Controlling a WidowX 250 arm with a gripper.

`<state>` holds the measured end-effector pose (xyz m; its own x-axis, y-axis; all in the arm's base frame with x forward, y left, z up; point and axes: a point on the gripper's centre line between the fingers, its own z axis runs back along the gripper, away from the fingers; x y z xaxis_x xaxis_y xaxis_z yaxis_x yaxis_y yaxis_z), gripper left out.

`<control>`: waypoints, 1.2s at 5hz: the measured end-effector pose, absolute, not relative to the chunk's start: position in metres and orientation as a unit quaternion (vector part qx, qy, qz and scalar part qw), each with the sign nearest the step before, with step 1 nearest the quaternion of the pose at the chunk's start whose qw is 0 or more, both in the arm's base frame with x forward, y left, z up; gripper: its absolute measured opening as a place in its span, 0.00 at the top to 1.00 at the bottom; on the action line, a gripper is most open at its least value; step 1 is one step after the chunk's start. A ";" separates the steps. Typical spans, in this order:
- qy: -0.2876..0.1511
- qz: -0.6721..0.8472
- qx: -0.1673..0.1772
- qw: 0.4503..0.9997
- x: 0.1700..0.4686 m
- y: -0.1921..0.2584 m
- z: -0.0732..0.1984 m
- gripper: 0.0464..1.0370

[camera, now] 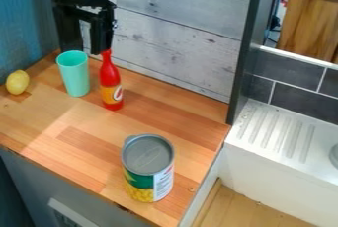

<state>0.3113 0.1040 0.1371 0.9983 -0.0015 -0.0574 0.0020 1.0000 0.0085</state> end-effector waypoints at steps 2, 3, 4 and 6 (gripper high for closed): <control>0.014 -0.007 -0.003 1.000 0.317 0.102 0.114 0.04; -0.006 -0.006 0.003 1.000 0.325 0.104 0.110 0.04; 0.015 -0.007 -0.009 1.000 0.330 0.104 0.090 0.04; 0.011 -0.034 -0.040 0.999 0.339 0.107 0.085 0.06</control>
